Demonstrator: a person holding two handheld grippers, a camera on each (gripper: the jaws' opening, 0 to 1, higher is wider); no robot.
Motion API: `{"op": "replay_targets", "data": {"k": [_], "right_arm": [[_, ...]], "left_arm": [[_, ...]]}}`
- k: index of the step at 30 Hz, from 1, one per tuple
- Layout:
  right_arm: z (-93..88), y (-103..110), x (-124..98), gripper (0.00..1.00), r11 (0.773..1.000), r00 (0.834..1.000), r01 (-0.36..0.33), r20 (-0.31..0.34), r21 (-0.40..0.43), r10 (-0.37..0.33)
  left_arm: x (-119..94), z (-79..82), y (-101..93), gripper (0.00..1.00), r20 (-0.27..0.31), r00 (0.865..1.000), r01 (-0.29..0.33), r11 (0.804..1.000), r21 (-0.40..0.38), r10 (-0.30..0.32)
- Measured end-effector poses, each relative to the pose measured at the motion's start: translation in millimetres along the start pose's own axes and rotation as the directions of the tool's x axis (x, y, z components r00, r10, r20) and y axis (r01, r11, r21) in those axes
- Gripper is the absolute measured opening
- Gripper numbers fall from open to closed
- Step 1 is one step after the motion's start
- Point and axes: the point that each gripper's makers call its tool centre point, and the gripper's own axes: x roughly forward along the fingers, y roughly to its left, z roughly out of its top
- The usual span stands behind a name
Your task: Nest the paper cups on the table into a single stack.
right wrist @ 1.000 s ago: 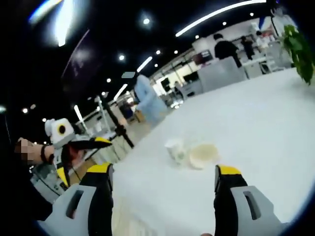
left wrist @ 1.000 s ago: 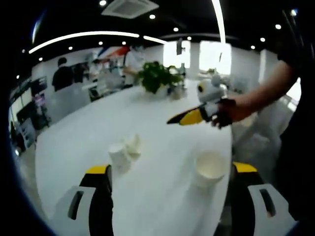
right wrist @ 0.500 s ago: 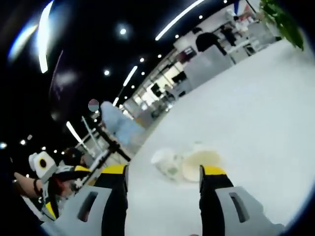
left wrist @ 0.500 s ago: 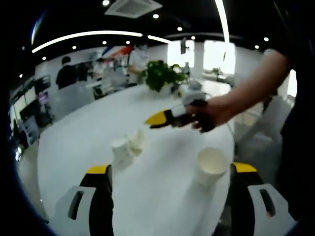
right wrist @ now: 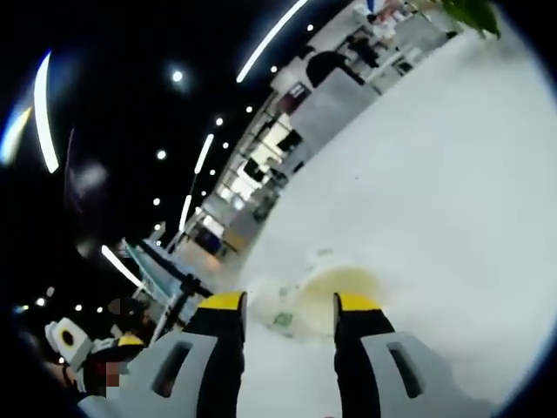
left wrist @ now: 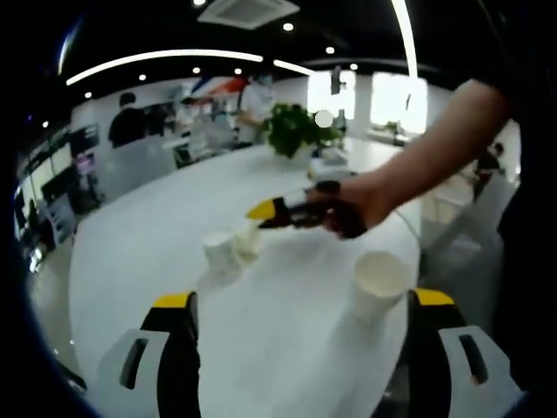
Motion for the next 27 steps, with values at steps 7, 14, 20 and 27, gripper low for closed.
{"op": "replay_targets", "data": {"k": [7,14,20,27], "right_arm": [[4.5,-4.7,8.0,0.22,0.999,1.0,0.003,0.023,0.053,-0.004],[8.1,-18.1,12.4,0.15,0.995,0.999,0.024,0.035,0.092,-0.027],[8.1,-17.7,14.2,0.12,0.994,0.999,0.024,0.044,0.107,-0.028],[12.5,-16.3,17.9,0.03,0.993,0.998,-0.002,0.064,0.115,-0.005]], "left_arm": [[-3.2,-6.9,1.6,0.98,-0.003,1.0,-0.017,0.999,-0.027,0.017],[-6.7,-12.8,3.4,0.98,-0.013,1.0,-0.029,0.999,-0.036,0.029],[-7.5,-14.0,5.4,0.98,-0.011,0.999,-0.04,0.998,-0.046,0.04],[-8.8,-18.5,3.9,0.98,-0.019,0.999,-0.047,0.997,-0.055,0.046]]}}
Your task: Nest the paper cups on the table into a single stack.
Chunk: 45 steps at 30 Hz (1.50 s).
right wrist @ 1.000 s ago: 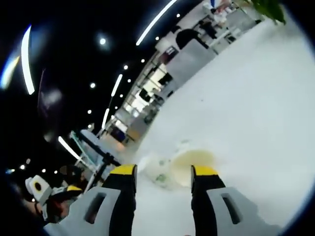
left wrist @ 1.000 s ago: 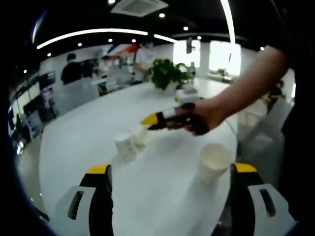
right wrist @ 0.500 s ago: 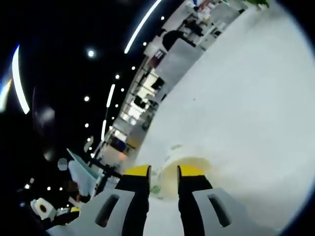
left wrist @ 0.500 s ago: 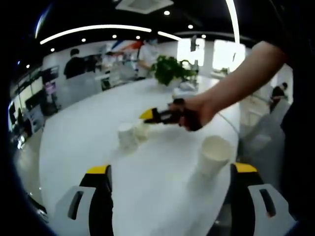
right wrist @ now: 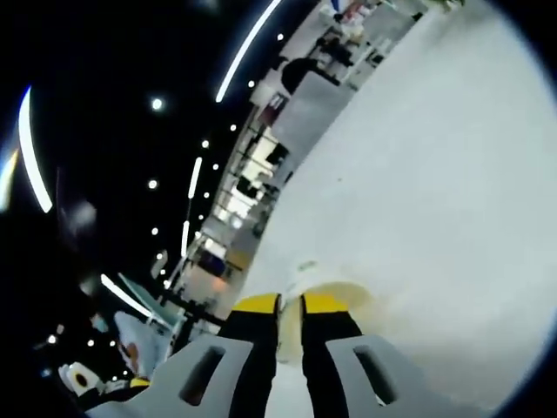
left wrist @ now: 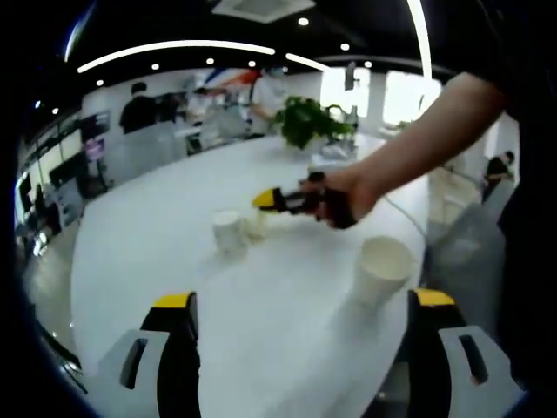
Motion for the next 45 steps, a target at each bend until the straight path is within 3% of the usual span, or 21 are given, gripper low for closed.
{"op": "replay_targets", "data": {"k": [15,21,26,43,45], "right_arm": [[10.8,10.2,-14.3,0.0,0.999,1.0,-0.027,0.011,-0.016,0.028],[17.4,37.3,-34.9,0.0,0.999,0.999,-0.039,0.025,-0.035,0.04],[29.3,42.3,-44.9,0.0,0.997,0.998,-0.049,0.028,-0.055,0.051],[48.8,94.4,-103.2,0.0,0.985,0.989,-0.139,-0.066,-0.104,0.132],[50.3,91.4,-107.8,0.0,0.985,0.988,-0.141,-0.074,-0.1,0.134]], "left_arm": [[-2.4,-1.5,1.0,0.98,-0.003,1.0,-0.009,1.0,0.001,0.009],[-0.9,1.9,-2.1,0.98,0.001,1.0,0.002,1.0,0.013,-0.002],[-1.0,4.2,-3.4,0.98,0.004,1.0,0.012,1.0,0.026,-0.012],[2.5,8.3,-8.9,0.98,0.021,0.998,0.06,0.997,0.058,-0.061],[3.5,9.1,-9.3,0.98,0.026,0.998,0.063,0.996,0.061,-0.064]]}}
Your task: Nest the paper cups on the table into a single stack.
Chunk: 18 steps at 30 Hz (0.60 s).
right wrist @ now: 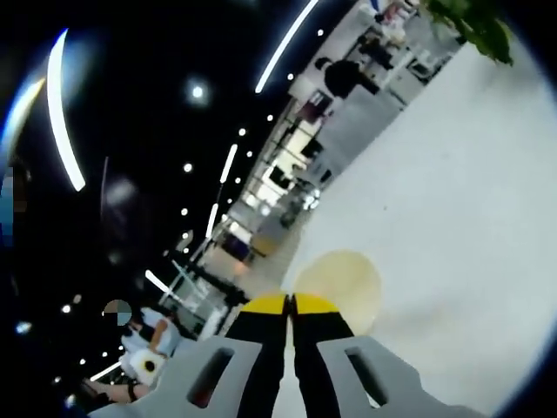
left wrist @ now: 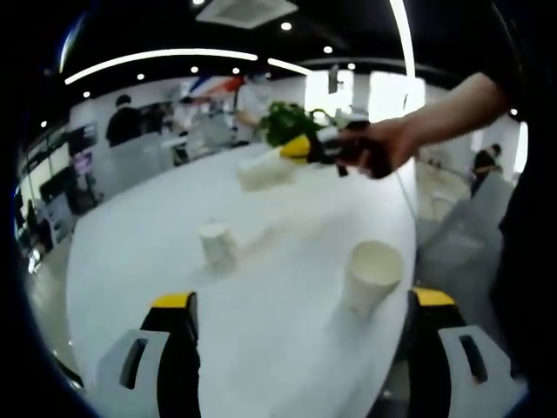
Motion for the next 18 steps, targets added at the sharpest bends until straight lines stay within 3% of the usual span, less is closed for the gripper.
{"op": "replay_targets", "data": {"k": [6,11,18], "right_arm": [[-7.0,21.6,-19.2,0.0,1.0,0.999,-0.015,-0.035,-0.016,0.015],[-21.9,49.7,-33.9,0.0,0.994,0.99,-0.054,-0.138,-0.1,0.04],[-26.3,75.6,-45.1,0.0,0.979,0.973,-0.107,-0.219,-0.174,0.067]], "left_arm": [[0.4,0.2,0.2,0.98,-0.001,1.0,0.009,1.0,0.009,-0.009],[0.9,-2.6,0.6,0.98,0.001,1.0,0.017,1.0,0.008,-0.017],[0.6,-5.0,1.7,0.98,0.005,1.0,0.021,1.0,0.007,-0.021]]}}
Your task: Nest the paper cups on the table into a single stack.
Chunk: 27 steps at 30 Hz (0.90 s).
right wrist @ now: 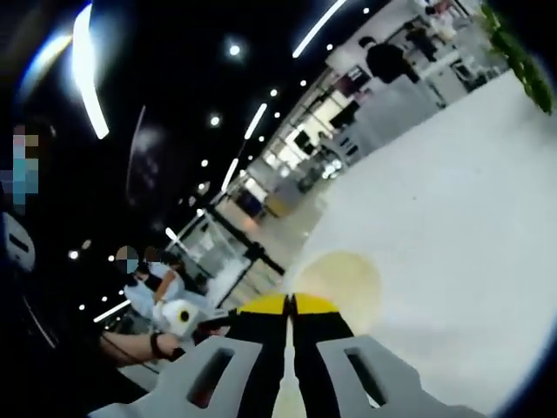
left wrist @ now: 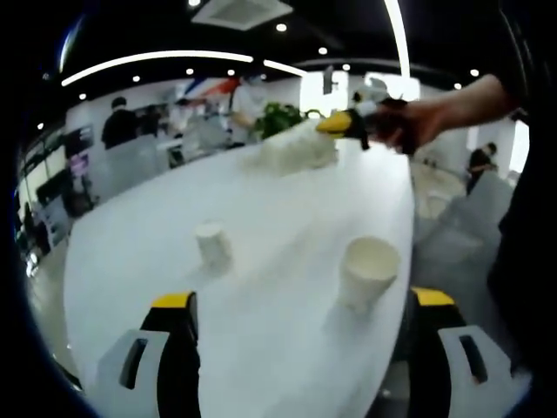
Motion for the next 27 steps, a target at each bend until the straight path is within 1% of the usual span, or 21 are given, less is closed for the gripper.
{"op": "replay_targets", "data": {"k": [3,8,12,13,14,17,20,22,24,25,26,27], "right_arm": [[0.5,12.5,-1.1,0.0,1.0,1.0,-0.015,-0.015,-0.01,0.015],[-1.6,30.8,-1.6,0.0,0.997,0.997,-0.038,-0.071,-0.069,0.033],[-6.1,41.1,-2.6,0.0,0.984,0.989,-0.06,-0.145,-0.167,0.035],[-8.2,44.8,-2.7,0.0,0.978,0.985,-0.066,-0.17,-0.197,0.033],[-9.9,49.0,-2.4,0.0,0.974,0.982,-0.077,-0.182,-0.215,0.038],[-18.6,60.4,-2.5,0.0,0.96,0.968,-0.108,-0.247,-0.259,0.043],[-25.3,68.5,-3.0,0.0,0.942,0.956,-0.132,-0.292,-0.308,0.039],[-31.7,73.1,-3.6,0.0,0.925,0.944,-0.149,-0.329,-0.35,0.028],[-36.1,79.0,-3.5,0.0,0.913,0.938,-0.169,-0.346,-0.371,0.033],[-37.8,80.2,-3.8,0.0,0.912,0.935,-0.171,-0.354,-0.372,0.031],[-42.7,79.4,-5.6,0.0,0.906,0.924,-0.173,-0.383,-0.386,0.013],[-44.5,79.4,-6.0,0.0,0.9,0.919,-0.182,-0.394,-0.396,0.013]], "left_arm": [[-0.1,0.5,-0.6,0.98,0.003,1.0,0.0,1.0,-0.001,0.0],[0.5,-0.6,-2.2,0.98,0.005,1.0,0.0,1.0,0.0,0.0],[0.9,-1.6,-4.5,0.98,0.006,1.0,0.002,1.0,-0.001,-0.002],[0.8,-2.4,-5.1,0.98,0.006,1.0,0.002,1.0,-0.001,-0.002],[0.8,-2.4,-5.2,0.98,0.009,1.0,0.001,1.0,-0.002,-0.001],[0.0,-1.3,-4.2,0.98,0.02,1.0,-0.006,1.0,-0.016,0.007],[0.1,-2.6,-6.2,0.98,0.019,1.0,-0.005,1.0,-0.011,0.005],[0.3,-4.8,-8.0,0.98,0.012,1.0,-0.002,1.0,-0.005,0.002],[-0.5,-5.4,-8.5,0.98,0.016,1.0,-0.004,1.0,-0.006,0.004],[-0.8,-5.4,-8.5,0.98,0.017,1.0,-0.006,1.0,-0.008,0.006],[-1.1,-5.5,-8.1,0.98,0.019,1.0,-0.008,1.0,-0.012,0.008],[-1.2,-5.2,-8.2,0.98,0.023,1.0,-0.007,1.0,-0.015,0.007]]}}
